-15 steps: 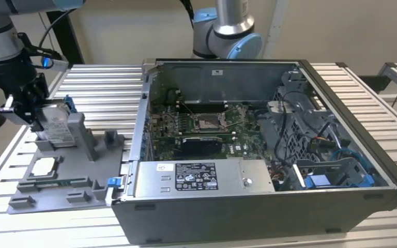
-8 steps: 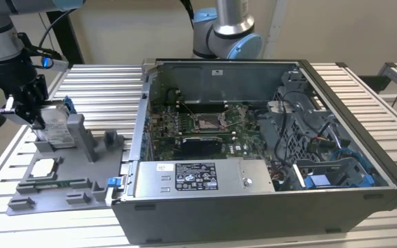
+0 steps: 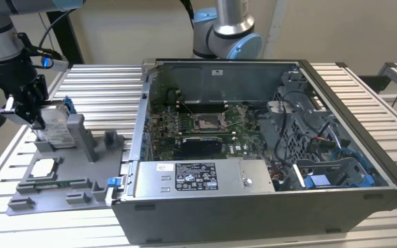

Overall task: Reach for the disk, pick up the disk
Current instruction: 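Pick up the disk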

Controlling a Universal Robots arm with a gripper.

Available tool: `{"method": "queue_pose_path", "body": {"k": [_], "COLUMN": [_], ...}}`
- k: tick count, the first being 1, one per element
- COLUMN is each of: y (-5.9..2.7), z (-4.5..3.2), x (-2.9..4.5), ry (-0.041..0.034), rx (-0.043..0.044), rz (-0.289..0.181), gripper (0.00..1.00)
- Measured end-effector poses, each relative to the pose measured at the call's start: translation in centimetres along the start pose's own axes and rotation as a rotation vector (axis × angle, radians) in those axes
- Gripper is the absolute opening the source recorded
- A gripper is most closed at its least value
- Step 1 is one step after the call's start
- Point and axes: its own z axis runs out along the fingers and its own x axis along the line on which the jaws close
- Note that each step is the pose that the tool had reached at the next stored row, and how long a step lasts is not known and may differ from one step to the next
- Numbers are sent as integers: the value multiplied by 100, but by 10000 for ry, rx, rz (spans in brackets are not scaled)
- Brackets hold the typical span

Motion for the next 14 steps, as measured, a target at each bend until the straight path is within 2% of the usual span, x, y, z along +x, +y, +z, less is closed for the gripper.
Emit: {"method": "queue_pose_path", "body": {"k": [14], "y": [0], "z": [-14], "x": [0], "ry": [-3], "rx": [5], "rz": [1], "gripper": [0]}}
